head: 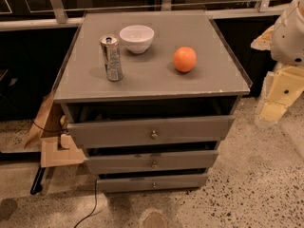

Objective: Open middle drawer

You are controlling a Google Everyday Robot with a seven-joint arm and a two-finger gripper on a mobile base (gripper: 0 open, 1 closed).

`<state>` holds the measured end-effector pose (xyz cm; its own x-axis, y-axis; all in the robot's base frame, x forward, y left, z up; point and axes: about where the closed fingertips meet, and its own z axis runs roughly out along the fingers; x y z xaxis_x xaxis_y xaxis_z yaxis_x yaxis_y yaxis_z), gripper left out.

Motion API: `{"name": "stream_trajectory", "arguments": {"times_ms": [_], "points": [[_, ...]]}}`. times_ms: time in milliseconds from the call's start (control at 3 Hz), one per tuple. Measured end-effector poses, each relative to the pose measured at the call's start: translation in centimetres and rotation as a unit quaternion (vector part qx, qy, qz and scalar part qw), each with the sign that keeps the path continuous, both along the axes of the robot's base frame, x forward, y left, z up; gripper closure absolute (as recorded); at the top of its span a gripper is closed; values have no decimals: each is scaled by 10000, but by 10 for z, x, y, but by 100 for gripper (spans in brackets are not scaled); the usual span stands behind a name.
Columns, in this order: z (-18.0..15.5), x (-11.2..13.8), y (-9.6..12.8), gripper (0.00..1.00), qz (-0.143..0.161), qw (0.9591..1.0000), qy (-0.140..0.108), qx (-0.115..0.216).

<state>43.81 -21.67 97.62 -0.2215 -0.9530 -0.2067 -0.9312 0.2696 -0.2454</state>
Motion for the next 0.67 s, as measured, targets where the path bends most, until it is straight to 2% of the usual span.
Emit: {"name": "stream_trajectory", "arguments": {"times_ms": [333,667], "points": [[0,0,0,0,0,10000,0,0],[0,0,0,16,0,10000,0,0]]}}
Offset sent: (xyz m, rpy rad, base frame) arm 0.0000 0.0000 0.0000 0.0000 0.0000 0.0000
